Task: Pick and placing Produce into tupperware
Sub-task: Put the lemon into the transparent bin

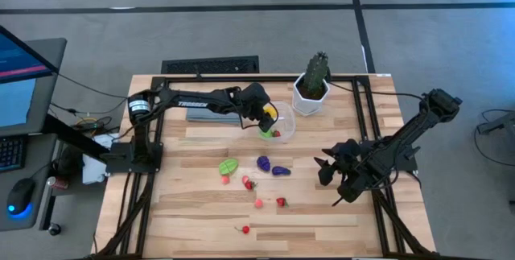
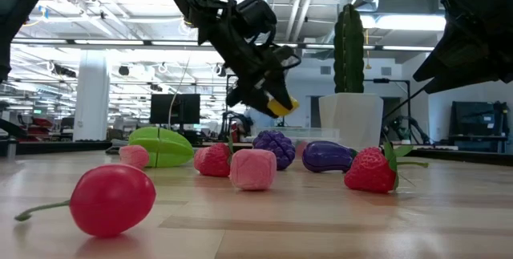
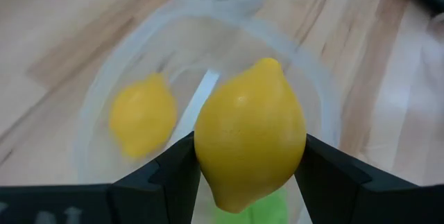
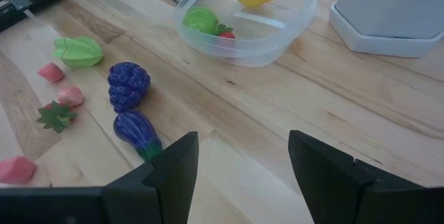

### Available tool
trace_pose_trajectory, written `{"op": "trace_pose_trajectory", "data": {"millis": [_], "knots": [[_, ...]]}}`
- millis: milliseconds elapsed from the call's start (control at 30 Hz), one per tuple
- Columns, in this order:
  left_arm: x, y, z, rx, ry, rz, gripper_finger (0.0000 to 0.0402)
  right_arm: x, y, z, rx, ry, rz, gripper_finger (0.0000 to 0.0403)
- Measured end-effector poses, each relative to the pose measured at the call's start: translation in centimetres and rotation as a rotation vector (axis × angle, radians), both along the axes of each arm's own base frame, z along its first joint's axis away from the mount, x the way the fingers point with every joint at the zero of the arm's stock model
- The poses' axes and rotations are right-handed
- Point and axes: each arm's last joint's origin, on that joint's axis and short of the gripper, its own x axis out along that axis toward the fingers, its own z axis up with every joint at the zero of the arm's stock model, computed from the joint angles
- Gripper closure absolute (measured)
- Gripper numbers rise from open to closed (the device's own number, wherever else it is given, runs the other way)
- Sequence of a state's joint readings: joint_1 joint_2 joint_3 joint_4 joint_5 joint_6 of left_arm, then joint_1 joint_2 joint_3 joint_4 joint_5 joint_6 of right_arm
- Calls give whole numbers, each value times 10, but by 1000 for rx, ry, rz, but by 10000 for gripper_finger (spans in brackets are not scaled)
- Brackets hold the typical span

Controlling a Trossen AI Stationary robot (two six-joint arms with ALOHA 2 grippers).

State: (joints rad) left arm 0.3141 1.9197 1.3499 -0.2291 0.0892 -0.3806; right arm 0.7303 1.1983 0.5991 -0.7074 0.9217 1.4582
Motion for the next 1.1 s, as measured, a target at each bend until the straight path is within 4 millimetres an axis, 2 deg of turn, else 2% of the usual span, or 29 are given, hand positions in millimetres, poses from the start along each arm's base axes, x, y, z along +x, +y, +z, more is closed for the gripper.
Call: {"op": "trace_pose_trajectory", "data": {"millis": [300, 767, 1100], "knots": [[5, 2, 14, 122, 5, -79, 207, -1, 0, 0, -6, 6, 0, 154], [4, -3, 12, 205, 50, -178, 207, 5, -9, 0, -31, 24, -37, 154], [5, -3, -5, 195, 127, -209, 207, 6, -10, 0, -26, 23, -43, 154]]}}
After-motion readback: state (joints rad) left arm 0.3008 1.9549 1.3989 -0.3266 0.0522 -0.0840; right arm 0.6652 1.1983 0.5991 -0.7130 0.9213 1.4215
